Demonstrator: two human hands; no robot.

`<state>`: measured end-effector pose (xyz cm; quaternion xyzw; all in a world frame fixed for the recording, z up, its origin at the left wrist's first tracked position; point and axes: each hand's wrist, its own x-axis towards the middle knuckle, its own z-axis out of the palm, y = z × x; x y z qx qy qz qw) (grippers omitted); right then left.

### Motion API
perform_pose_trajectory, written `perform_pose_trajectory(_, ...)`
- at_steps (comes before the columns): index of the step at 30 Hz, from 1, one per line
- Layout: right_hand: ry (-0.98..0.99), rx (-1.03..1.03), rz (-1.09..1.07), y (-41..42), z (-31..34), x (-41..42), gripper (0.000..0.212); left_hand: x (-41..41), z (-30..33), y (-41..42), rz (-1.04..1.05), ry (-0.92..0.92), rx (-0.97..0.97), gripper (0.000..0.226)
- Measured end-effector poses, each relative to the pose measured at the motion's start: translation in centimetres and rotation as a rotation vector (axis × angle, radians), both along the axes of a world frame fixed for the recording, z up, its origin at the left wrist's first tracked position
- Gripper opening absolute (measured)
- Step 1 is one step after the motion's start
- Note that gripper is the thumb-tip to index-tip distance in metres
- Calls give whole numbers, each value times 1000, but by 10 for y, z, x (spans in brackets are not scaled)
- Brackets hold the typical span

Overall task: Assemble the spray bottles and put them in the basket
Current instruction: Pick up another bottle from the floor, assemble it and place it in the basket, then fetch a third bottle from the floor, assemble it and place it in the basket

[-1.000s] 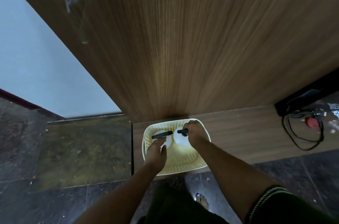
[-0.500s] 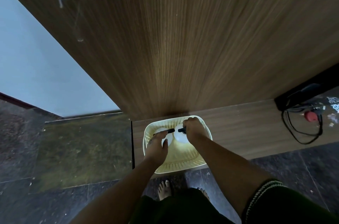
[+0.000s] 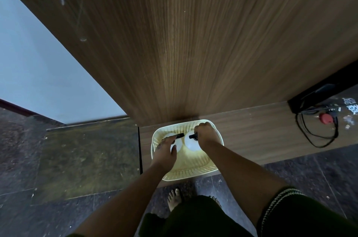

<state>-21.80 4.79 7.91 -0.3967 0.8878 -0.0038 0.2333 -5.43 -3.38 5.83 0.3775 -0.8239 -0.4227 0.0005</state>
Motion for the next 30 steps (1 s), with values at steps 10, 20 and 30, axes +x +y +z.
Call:
perform_pose_trajectory(10, -6, -40, -18, 4, 2, 7, 30, 5, -3, 1, -1, 9, -13, 39)
perform_pose_trajectory(20, -4, -110, -43, 13, 1, 11, 39, 4, 7, -4, -3, -2, -64, 40)
perform_pose_trajectory(30, 113, -241, 17, 12, 36, 18, 42, 14, 45, -1, 119, 13, -239, 54)
